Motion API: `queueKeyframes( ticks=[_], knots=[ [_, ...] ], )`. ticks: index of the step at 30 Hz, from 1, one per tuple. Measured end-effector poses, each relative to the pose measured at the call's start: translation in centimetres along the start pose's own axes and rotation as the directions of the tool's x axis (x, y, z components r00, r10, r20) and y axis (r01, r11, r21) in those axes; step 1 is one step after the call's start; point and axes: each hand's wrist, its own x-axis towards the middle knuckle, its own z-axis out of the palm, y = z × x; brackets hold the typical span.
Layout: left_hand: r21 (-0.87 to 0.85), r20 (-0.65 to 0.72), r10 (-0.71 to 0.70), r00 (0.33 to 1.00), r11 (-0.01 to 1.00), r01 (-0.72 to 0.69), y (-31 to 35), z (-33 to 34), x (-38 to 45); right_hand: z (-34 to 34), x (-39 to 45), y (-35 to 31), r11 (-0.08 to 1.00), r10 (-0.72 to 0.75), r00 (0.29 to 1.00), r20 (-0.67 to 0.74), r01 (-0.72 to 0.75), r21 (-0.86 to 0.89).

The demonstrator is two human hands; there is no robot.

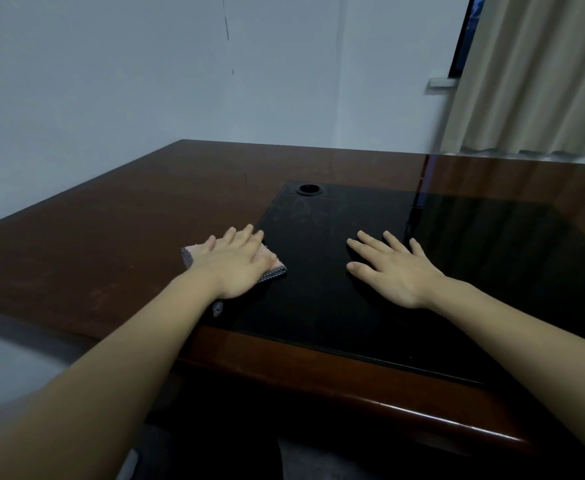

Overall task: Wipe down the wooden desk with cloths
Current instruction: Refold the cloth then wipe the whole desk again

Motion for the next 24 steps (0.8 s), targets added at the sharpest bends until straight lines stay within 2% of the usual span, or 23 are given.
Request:
queueKeyframes(
  ticks=[3,7,10,14,18,24],
  knots=[
    [0.016,0.021,0.145,0.989,0.989,-0.145,2.5,0.3,-1.6,-0.1,0.0,0.0,1.0,-0.002,1.0,0.004,0.002,0.005],
    [0.029,0.061,0.375,0.925,0.926,-0.377,3.2,1.2,-5.6,-0.4,0.4,-0.3,1.0,0.002,1.0,-0.009,-0.002,0.003],
    [0.024,0.108,0.422,0.9,0.904,-0.427,1.6,1.2,-7.1,-0.7,1.0,-0.9,0.999,-0.037,0.998,-0.047,0.037,-0.008],
    [0.003,0.108,0.363,0.925,0.931,-0.366,-1.2,0.5,-4.3,-1.4,2.8,-3.1,0.991,-0.117,0.99,-0.075,0.122,0.058],
    [0.008,0.063,0.209,0.976,0.978,-0.21,-4.0,-0.4,1.8,-1.6,5.7,-5.8,0.98,-0.176,0.979,-0.106,0.185,0.079],
    [-0.017,-0.016,0.043,0.999,0.999,-0.043,-3.4,-1.4,8.2,0.2,7.8,-7.0,0.982,-0.157,0.983,-0.096,0.165,0.088]
  ],
)
